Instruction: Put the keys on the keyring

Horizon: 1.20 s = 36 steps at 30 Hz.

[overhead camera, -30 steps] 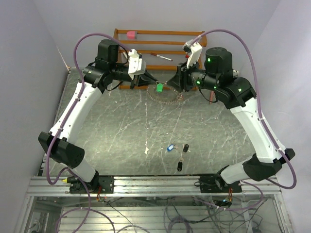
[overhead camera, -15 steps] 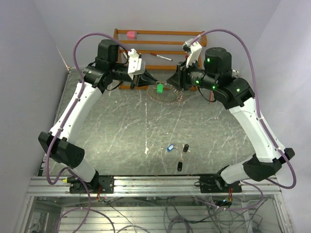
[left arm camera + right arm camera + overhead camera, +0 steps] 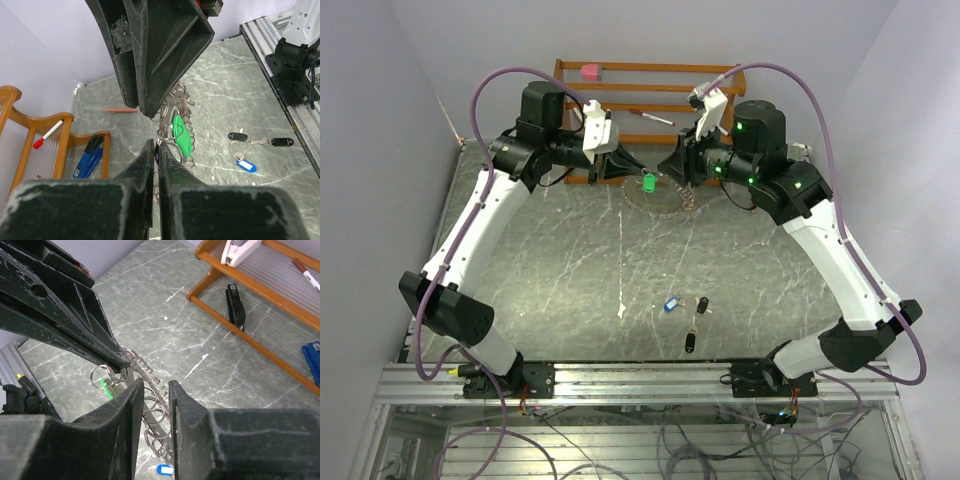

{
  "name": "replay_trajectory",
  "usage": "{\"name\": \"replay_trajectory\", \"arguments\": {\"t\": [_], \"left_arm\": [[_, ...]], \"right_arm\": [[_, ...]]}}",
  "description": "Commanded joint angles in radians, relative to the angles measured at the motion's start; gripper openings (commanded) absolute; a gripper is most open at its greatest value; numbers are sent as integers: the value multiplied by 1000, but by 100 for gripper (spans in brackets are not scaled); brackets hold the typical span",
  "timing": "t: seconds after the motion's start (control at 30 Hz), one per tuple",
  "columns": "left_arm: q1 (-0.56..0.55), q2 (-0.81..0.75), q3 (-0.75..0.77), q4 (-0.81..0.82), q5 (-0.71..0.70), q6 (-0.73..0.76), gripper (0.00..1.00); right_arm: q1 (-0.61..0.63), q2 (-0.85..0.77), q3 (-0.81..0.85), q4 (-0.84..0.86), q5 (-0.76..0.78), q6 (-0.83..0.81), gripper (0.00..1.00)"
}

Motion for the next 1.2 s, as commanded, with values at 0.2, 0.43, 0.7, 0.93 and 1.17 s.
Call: {"name": "replay_trajectory", "arguments": {"t": [0.2, 0.43, 0.7, 0.93, 1.17], "left_arm": [[-8, -6, -5, 62, 38, -14, 7], [-8, -1, -9, 73, 35, -17, 7], [-8, -3, -8, 75, 35, -19, 7], [-8, -3, 0, 74, 35, -24, 7], [-8, -10, -1, 71, 50, -31, 7]], "right_arm": [[42, 7, 10, 18, 12, 0, 26], [45, -16, 13, -15, 28, 10, 27], [48, -43, 1, -26, 42, 19, 28], [55, -50, -25, -21, 24, 23, 30], [63, -41, -41, 2, 19, 12, 31]]}}
